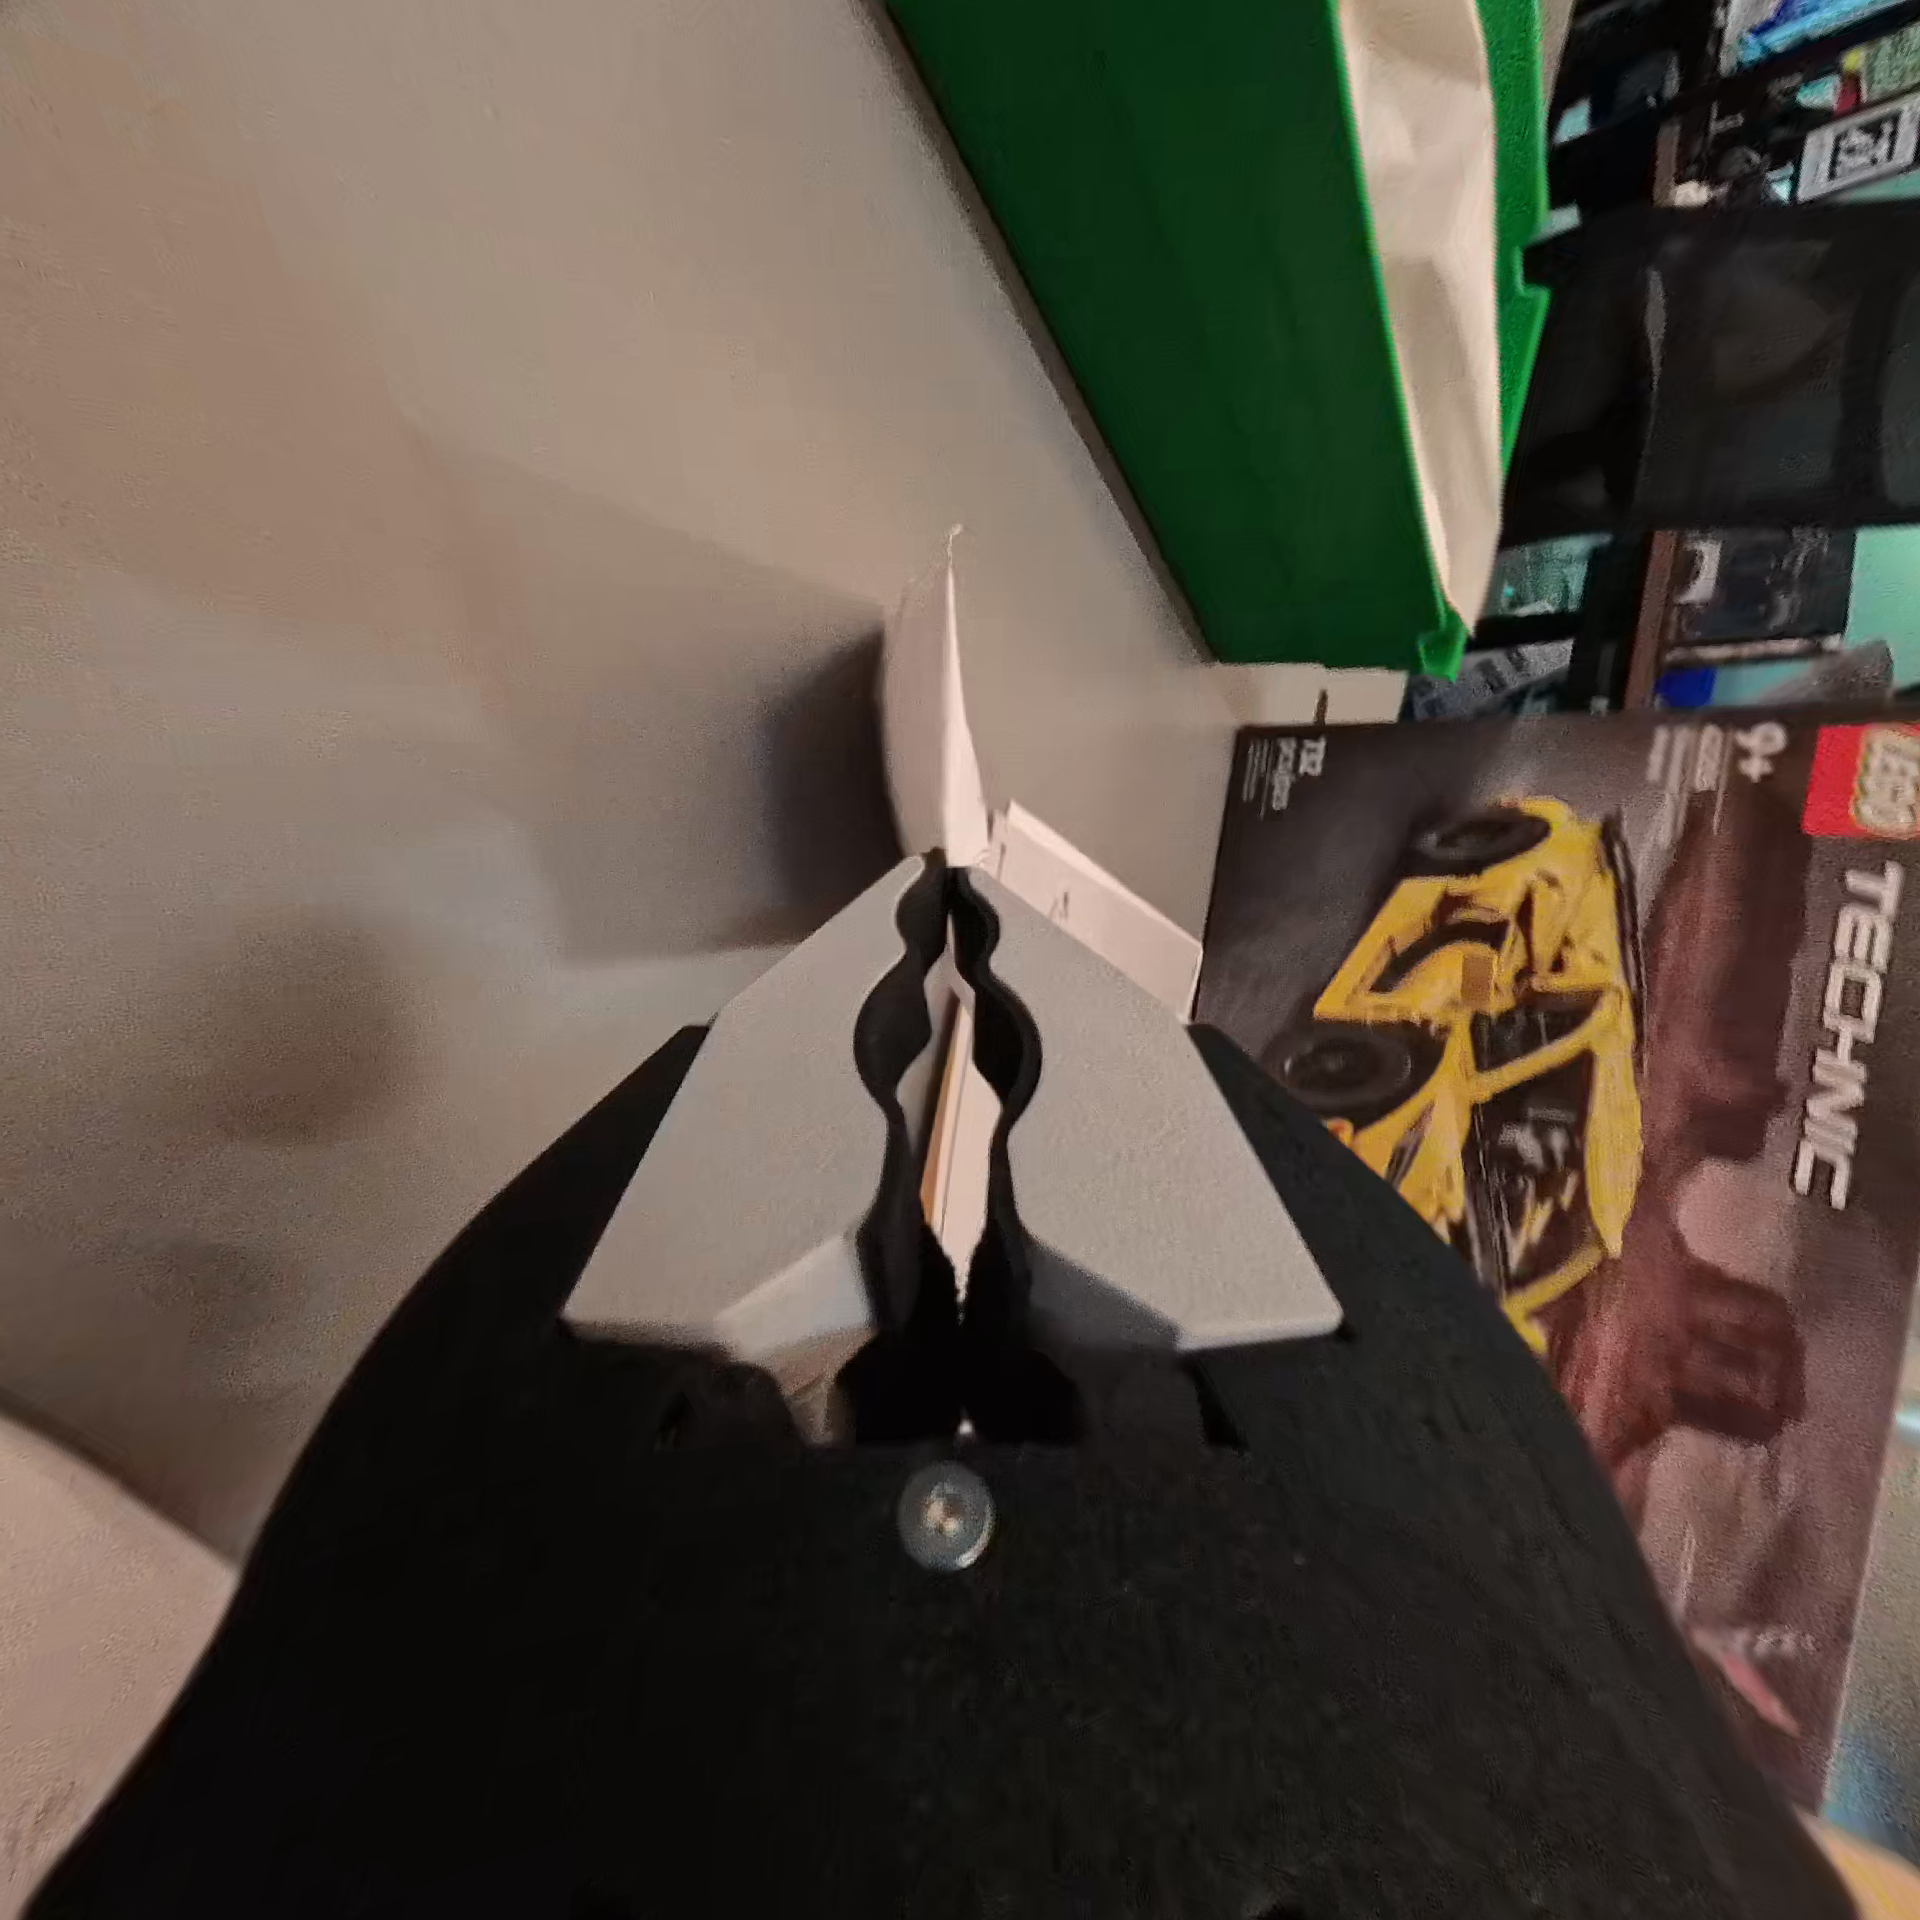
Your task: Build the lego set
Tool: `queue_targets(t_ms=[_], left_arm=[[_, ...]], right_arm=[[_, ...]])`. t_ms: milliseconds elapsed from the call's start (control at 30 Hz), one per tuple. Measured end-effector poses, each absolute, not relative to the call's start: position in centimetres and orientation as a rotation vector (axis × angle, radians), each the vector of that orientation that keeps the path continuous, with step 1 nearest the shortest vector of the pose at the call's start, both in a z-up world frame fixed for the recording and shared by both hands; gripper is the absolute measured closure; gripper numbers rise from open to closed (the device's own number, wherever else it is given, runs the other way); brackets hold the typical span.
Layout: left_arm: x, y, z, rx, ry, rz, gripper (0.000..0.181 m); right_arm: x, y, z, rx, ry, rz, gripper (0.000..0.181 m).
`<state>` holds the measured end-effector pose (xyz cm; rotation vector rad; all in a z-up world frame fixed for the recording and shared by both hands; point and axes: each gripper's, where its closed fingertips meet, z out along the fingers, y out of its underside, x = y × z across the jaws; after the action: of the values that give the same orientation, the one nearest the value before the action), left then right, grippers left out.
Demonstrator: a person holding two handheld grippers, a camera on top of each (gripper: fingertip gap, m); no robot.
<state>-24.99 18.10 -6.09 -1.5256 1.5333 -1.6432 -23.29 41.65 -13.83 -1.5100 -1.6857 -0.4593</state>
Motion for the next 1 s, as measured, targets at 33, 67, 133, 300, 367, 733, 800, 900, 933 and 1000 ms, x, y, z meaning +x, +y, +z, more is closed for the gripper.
queue_targets(t_ms=[33,67,133,300,367,733,800,900,933,1000], left_arm=[[-26.4,18.8,-5.9,-1.529,1.492,-1.63,0.157],[-27.7,19.8,-5.8,-1.539,1.434,-1.6,0.157],[-29.9,21.4,-5.8,-1.559,1.33,-1.569,0.157],[-33.4,24.4,-5.8,-1.591,1.228,-1.505,0.156],[-34.3,24.7,-6.1,-1.604,1.23,-1.483,0.157],[-34.5,25.0,-8.4,-1.696,1.295,-1.343,0.155],[-33.0,25.1,-9.1,-1.726,1.295,-1.317,0.154],[-29.9,25.3,-10.5,-1.787,1.299,-1.234,0.153],[-28.7,25.0,-10.9,-1.796,1.312,-1.22,0.153],[-26.0,24.6,-11.4,-1.822,1.324,-1.21,0.153]], right_arm=[[-24.8,42.1,-14.5,-1.482,-1.727,-0.46,0.181],[-26.3,42.8,-15.2,-1.458,-1.76,-0.463,0.181],[-28.4,43.5,-16.8,-1.458,-1.82,-0.472,0.181],[-32.6,44.3,-20.0,-1.608,-1.837,-0.423,0.178],[-34.1,44.0,-20.9,-1.701,-1.793,-0.307,0.178],[-30.9,39.7,-14.0,-2.015,-1.196,0.395,0.155],[-25.5,37.7,-11.9,-2.055,-1.018,0.381,0.156],[-16.6,32.8,-9.8,-2.105,-0.711,0.339,0.156],[-13.8,30.7,-9.6,-2.121,-0.619,0.326,0.157],[-8.9,26.2,-9.8,-2.157,-0.467,0.299,0.157]])
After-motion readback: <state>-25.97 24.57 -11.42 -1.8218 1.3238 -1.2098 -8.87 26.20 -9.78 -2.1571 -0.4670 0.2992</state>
